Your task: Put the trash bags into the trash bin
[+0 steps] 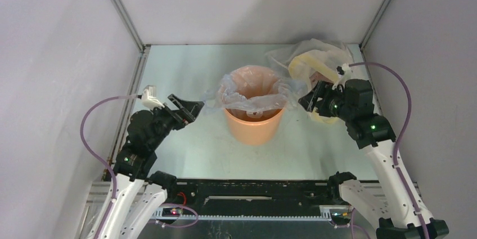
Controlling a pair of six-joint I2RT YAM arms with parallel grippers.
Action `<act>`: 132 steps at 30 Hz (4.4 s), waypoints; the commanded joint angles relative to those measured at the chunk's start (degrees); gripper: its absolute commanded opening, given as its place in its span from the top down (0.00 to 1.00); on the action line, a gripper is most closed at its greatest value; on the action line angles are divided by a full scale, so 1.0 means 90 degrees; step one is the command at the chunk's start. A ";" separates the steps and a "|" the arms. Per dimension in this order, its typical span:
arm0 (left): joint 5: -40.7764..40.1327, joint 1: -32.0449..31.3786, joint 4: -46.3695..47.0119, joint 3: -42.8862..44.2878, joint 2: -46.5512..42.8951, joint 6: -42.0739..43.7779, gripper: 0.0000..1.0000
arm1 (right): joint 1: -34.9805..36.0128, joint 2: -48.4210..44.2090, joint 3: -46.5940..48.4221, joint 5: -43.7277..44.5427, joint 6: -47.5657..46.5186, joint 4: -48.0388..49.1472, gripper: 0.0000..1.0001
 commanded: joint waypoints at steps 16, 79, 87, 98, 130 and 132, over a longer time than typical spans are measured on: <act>0.0747 -0.0036 0.2040 -0.1756 -0.0327 -0.4337 0.00 | 0.1780 -0.0696 -0.0691 0.3194 0.3903 0.0797 0.26; 0.1812 -0.0647 0.2087 -0.1767 0.0376 -0.2287 1.00 | 0.2499 0.0589 -0.1618 0.3524 0.3385 0.1074 1.00; 0.2202 -0.0714 0.1995 -0.1880 0.0451 -0.2053 1.00 | 0.2542 0.1071 -0.1618 0.3475 0.3321 0.1187 1.00; 0.1785 -0.0749 0.1470 -0.2185 0.0632 -0.1359 1.00 | 0.2838 0.0725 -0.1613 0.4142 0.3196 0.0927 1.00; -0.0516 -0.0210 0.0021 -0.0861 0.0584 -0.0148 0.41 | 0.1428 -0.0463 -0.1684 0.3008 0.0563 0.1066 0.39; -0.0345 -0.0043 -0.0012 -0.0687 0.0650 -0.0041 0.38 | 0.0945 -0.0592 -0.1697 0.1999 0.0245 0.1377 0.39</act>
